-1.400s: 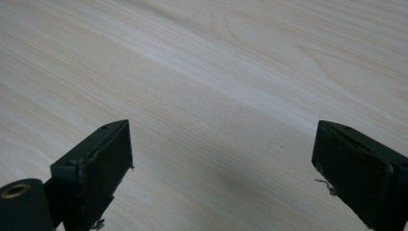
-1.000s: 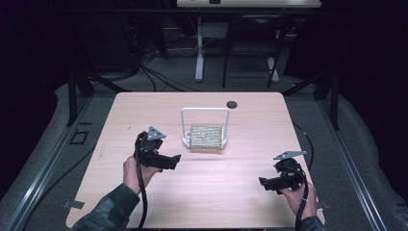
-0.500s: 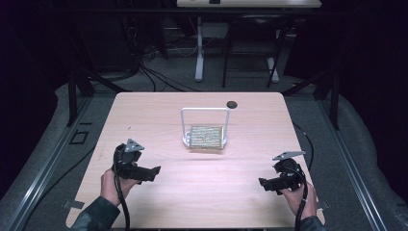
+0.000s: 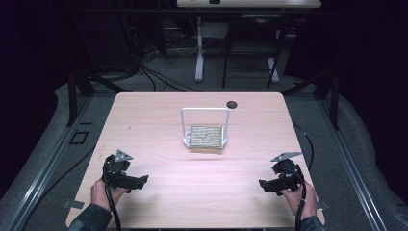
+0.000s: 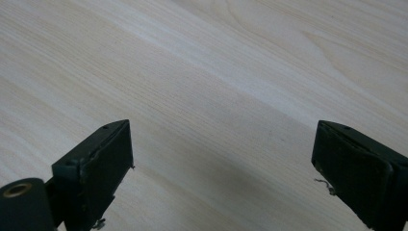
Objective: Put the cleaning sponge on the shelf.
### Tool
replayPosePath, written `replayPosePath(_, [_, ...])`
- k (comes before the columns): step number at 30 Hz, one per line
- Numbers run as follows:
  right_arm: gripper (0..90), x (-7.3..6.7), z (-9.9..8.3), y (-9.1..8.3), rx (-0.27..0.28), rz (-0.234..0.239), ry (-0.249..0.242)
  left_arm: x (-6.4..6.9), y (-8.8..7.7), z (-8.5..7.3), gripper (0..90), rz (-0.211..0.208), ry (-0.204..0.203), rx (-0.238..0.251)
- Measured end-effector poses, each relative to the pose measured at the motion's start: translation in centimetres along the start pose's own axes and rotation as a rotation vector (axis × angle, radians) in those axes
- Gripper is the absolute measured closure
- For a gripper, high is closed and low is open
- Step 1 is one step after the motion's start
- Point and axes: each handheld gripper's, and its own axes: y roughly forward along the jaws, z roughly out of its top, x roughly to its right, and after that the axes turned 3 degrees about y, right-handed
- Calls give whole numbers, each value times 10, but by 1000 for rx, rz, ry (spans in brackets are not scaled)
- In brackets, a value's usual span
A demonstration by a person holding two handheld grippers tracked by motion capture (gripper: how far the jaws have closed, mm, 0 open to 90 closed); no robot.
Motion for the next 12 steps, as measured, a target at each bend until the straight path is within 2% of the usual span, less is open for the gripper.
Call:
replayPosePath(4, [69, -1, 0, 1, -6, -2, -8, -4, 6, -4, 0, -7, -9, -18])
replayPosePath(5, [71, -2, 0, 3, -9, -1, -9, -5, 7, -5, 0, -18, -28, -20])
replayPosePath(12, [80, 0, -1, 4, -24, 2, -23, -5, 9, -3, 0, -23, -20, -21])
